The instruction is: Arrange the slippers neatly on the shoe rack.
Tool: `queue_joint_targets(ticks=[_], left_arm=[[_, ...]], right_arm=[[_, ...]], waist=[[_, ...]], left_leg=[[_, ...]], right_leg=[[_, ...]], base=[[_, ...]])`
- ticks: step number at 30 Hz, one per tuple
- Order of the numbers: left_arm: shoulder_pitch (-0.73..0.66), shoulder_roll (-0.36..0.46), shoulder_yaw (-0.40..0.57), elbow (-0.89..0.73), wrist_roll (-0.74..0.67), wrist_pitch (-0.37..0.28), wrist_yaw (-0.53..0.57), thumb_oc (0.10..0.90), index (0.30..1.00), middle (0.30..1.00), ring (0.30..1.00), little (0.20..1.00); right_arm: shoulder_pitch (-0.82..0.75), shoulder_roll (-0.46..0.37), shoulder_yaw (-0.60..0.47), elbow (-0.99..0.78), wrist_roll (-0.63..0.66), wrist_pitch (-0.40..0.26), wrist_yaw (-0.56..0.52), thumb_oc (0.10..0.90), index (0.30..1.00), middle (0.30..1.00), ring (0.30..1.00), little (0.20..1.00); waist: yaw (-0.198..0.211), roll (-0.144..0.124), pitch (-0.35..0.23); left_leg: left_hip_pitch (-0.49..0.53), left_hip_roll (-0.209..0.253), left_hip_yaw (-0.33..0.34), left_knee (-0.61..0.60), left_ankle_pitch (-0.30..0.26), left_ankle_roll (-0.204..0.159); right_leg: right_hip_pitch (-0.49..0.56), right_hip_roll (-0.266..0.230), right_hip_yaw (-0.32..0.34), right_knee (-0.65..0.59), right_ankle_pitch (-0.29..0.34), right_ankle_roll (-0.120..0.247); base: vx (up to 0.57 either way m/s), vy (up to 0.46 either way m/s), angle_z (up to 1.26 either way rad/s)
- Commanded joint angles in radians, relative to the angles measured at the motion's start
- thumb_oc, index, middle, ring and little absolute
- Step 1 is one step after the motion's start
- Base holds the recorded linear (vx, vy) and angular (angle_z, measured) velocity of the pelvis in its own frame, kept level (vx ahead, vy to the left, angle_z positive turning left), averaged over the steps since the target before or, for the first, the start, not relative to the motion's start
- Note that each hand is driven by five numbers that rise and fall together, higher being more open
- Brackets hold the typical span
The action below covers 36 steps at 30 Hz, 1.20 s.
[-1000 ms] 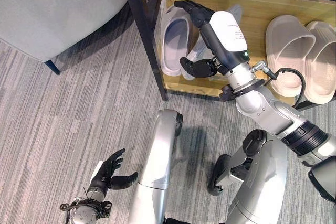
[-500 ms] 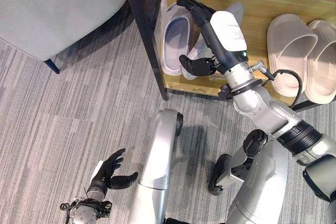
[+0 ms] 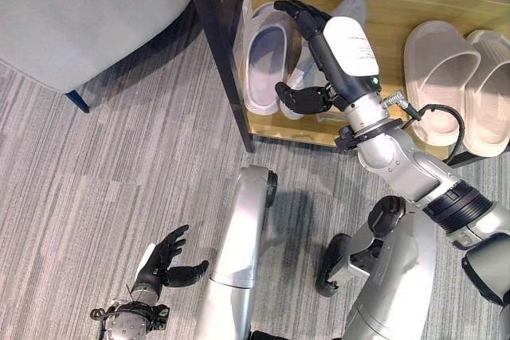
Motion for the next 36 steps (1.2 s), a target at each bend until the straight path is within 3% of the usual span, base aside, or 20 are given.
queue_joint_targets(ticks=[1, 19, 36], left_arm=[[0.084, 0.014, -0.028, -0.118, 0.021, -0.057, 0.028, 0.8, 0.9, 0.9, 0.9, 0.9], [0.11, -0.013, 0.009, -0.127, 0.024, -0.053, 0.031, 0.8, 0.9, 0.9, 0.9, 0.9], [0.149, -0.033, 0.039, -0.141, 0.032, -0.05, 0.035, 0.8, 0.9, 0.9, 0.9, 0.9]], right_arm=[[-0.073, -0.107, -0.085, -0.127, -0.048, -0.018, -0.061, 0.8, 0.9, 0.9, 0.9, 0.9], [0.07, -0.212, -0.217, -0.249, -0.083, -0.011, -0.074, 0.8, 0.9, 0.9, 0.9, 0.9], [0.239, -0.311, -0.365, -0.26, -0.143, 0.024, -0.101, 0.8, 0.9, 0.9, 0.9, 0.9]], waist=[[0.038, 0.042, -0.033], [0.011, 0.025, -0.033], [-0.011, 0.019, -0.033]], left_leg=[[-0.064, -0.084, 0.031, -0.108, -0.007, 0.055], [-0.064, -0.085, 0.037, -0.11, 0.004, 0.054], [-0.064, -0.086, 0.04, -0.118, 0.018, 0.054]], right_leg=[[-0.022, -0.035, 0.084, -0.03, 0.054, -0.045], [-0.022, -0.032, 0.085, -0.031, 0.055, -0.043], [-0.022, -0.029, 0.087, -0.036, 0.06, -0.042]], base=[[0.0, 0.0, 0.0], [0.0, 0.0, 0.0], [0.0, 0.0, 0.0]])
